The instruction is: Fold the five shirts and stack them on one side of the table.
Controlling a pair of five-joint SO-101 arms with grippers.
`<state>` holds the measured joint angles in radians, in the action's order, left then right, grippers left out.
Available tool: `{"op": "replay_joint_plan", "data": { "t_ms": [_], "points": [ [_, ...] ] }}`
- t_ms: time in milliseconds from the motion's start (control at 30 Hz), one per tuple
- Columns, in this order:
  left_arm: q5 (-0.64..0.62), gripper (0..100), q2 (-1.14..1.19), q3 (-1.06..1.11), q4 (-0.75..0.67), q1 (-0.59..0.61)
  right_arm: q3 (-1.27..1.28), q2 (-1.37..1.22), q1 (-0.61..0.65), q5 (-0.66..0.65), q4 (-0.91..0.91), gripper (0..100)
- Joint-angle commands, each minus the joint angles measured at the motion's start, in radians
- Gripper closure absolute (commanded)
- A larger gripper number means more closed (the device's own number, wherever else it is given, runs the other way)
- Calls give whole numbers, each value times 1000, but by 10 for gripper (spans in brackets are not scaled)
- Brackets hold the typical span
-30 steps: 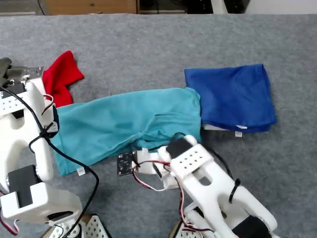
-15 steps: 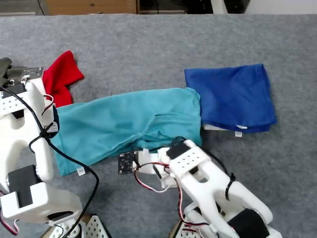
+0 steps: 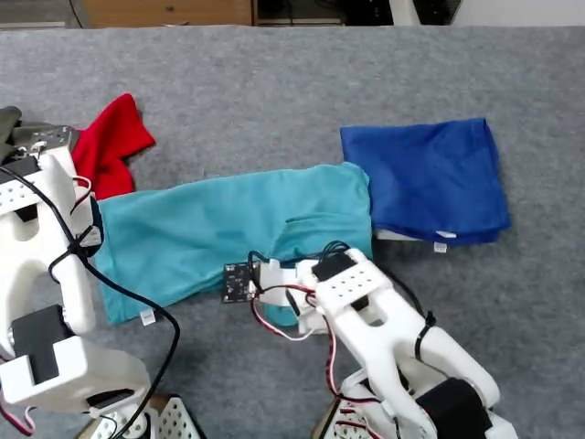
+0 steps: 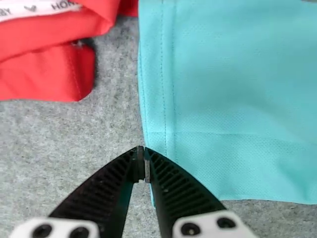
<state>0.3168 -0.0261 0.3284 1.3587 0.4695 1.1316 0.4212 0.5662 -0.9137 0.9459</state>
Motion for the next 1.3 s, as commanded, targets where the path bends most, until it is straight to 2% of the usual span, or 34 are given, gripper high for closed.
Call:
{"op": "replay_joint_plan", "data": {
  "t_ms": [0,167,400,600,767,933,1067,1167,1267],
  "points": [
    [8,981,-53,-15,8,17,-88,2,-15,9,54,998],
    [32,981,-54,-15,9,18,-309,1,-15,0,261,998],
    [34,981,-54,-15,9,18,-662,-154,-39,-181,497,998],
    [34,981,-54,-15,9,18,-951,-397,-117,-298,505,998],
    [34,981,-54,-15,3,18,-1090,-533,-111,-397,500,998],
    [34,981,-54,-37,8,17,-1196,-644,-110,-404,471,998],
    [31,981,-54,-72,9,17,-1262,-756,-136,-400,359,997],
    [34,981,-54,-77,9,17,-1323,-788,-137,-397,367,991],
    [34,981,-54,-75,9,15,-1356,-786,-139,-342,373,902]
  ]
}}
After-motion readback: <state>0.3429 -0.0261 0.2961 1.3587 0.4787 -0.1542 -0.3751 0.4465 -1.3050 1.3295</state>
